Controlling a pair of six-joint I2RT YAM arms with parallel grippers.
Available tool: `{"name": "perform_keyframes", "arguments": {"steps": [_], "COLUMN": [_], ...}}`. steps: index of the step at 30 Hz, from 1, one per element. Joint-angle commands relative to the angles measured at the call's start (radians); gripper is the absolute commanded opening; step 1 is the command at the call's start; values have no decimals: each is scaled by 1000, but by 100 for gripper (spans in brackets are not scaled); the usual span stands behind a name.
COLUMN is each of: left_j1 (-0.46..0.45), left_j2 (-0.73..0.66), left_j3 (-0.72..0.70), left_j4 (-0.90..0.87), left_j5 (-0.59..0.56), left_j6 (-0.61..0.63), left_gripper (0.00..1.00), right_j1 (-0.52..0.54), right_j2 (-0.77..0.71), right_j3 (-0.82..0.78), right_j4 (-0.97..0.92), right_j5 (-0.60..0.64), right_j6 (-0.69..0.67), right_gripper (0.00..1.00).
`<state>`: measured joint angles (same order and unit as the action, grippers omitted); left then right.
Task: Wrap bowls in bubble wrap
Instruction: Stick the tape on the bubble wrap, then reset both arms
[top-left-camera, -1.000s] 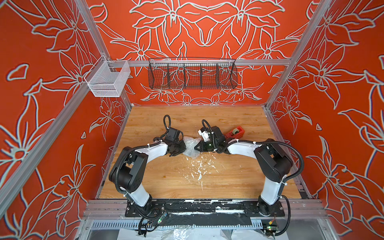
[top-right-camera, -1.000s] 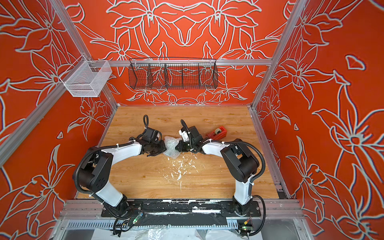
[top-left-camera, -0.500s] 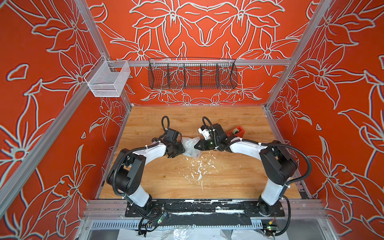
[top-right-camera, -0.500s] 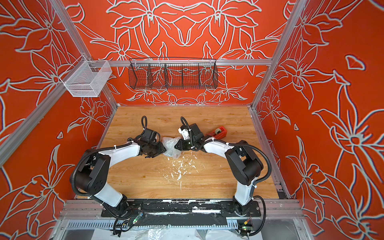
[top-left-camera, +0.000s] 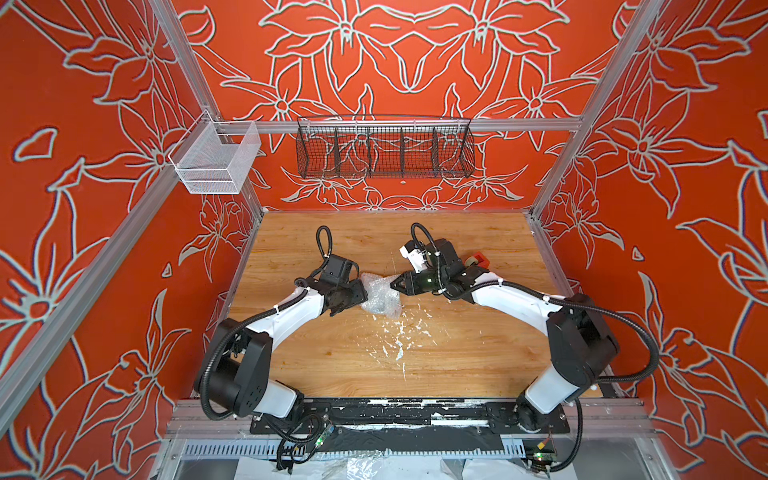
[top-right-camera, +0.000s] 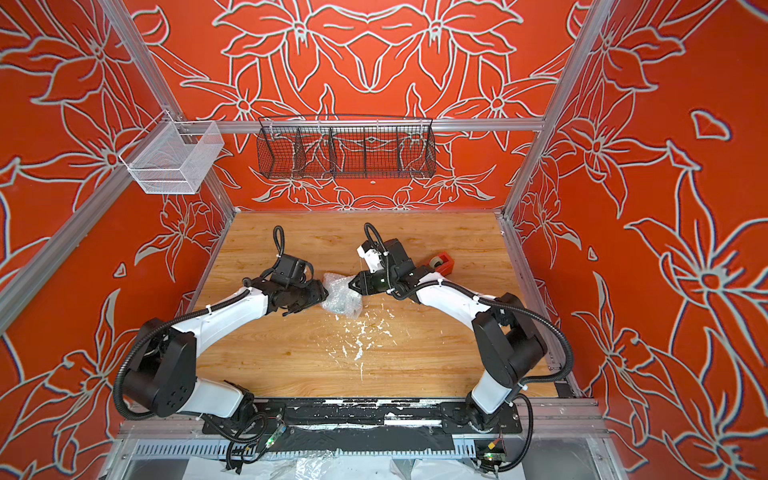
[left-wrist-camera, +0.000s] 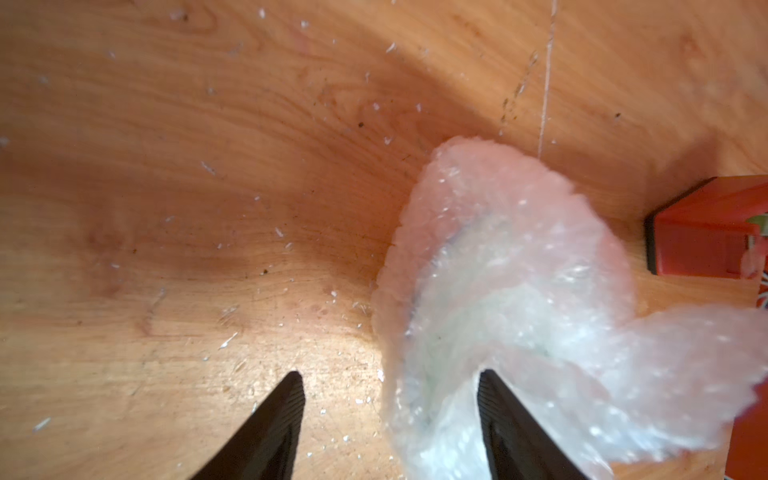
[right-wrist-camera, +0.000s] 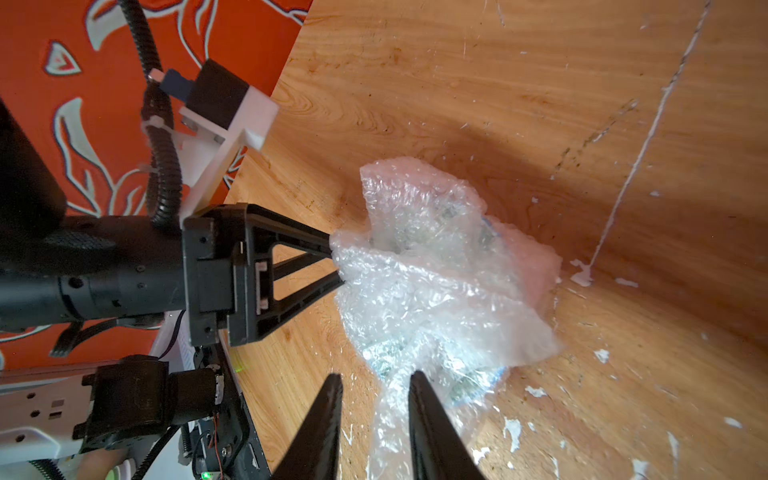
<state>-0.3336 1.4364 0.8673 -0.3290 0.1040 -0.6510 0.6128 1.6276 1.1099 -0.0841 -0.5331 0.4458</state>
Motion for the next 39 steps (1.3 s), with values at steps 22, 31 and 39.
{"name": "perform_keyframes", "arguments": {"steps": [22, 31, 39], "left_j1": [84, 177, 279], "left_j2": [-550, -562, -356], "left_j3": [-369, -608, -630], "left_j4": [286, 685, 886], "left_j5": [-683, -645, -496], "left_j6": [312, 537, 542], "left_gripper": [97, 97, 97], "right_j1": [-249, -394, -473], "right_j2": [-569, -637, -418], "right_j3": [-492, -727, -850], "right_j4": [44, 392, 820], "right_j5": [933, 1117, 990], "right_j6": [-181, -358, -432], "right_gripper": [97, 97, 97]}}
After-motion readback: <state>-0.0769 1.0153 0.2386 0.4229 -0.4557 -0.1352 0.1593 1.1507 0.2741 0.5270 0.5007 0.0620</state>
